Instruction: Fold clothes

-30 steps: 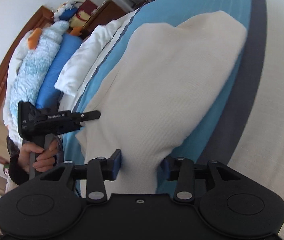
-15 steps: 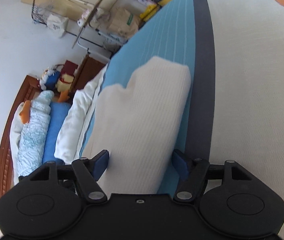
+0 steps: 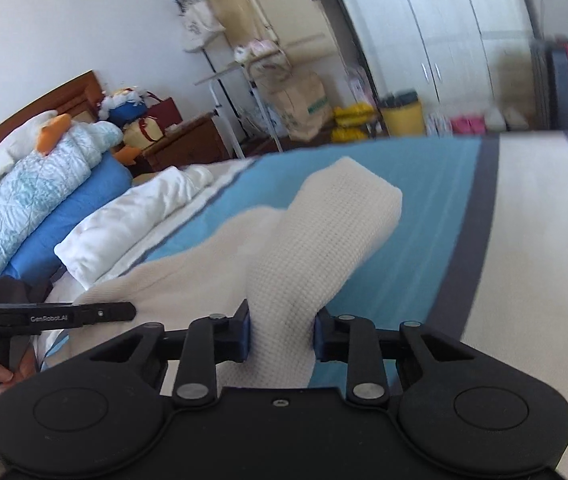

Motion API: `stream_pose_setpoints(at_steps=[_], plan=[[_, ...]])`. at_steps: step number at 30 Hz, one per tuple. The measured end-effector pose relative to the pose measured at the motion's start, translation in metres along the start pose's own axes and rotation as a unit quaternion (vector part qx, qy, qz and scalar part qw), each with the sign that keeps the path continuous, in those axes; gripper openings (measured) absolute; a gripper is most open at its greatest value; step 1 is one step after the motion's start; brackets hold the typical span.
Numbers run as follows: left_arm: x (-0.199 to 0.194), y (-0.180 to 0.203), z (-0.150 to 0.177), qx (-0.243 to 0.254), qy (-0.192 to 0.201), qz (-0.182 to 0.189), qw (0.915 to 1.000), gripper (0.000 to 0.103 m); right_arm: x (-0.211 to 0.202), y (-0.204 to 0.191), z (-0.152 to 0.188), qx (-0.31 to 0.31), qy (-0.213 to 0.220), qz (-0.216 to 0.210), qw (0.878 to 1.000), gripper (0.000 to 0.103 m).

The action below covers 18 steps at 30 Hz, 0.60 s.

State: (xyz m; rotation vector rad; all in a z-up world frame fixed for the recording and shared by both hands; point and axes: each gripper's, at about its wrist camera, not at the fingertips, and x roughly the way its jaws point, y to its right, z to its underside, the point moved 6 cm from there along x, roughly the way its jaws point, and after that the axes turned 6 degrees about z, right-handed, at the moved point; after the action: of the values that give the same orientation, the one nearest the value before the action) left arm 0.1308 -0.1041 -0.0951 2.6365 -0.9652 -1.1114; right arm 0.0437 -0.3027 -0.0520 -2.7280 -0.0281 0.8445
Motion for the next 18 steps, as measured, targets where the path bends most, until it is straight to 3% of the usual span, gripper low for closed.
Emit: stream_pose_setpoints(at_steps=[5,9,12,15,18], plan=[[-0.037,-0.004,-0.018,0.018,0.056,-0.051,0.997,0.015,-0.019,-0.071,-0.043,-0.109,0.074,-0.006,0.991,0.031],[-0.088,-0.038,-0.049,-0.011,0.119,-0.071,0.9903,0.015,-0.013,-0.119,-0.08,-0.111,0.098,-0.06,0.987,0.03],[-0.128,-0.076,-0.085,-0.013,0.151,-0.103,0.9831,0.015,0.003,-0.158,-0.11,-0.134,0.118,-0.098,0.979,0.03],[-0.154,-0.121,-0.137,0.019,0.153,-0.153,0.9761,0.015,0.025,-0.203,-0.143,-0.147,0.142,-0.138,0.969,0.03],[-0.17,-0.167,-0.197,0.052,0.157,-0.235,0.9578,0.015,0.061,-0.247,-0.176,-0.13,0.153,-0.178,0.963,0.03]])
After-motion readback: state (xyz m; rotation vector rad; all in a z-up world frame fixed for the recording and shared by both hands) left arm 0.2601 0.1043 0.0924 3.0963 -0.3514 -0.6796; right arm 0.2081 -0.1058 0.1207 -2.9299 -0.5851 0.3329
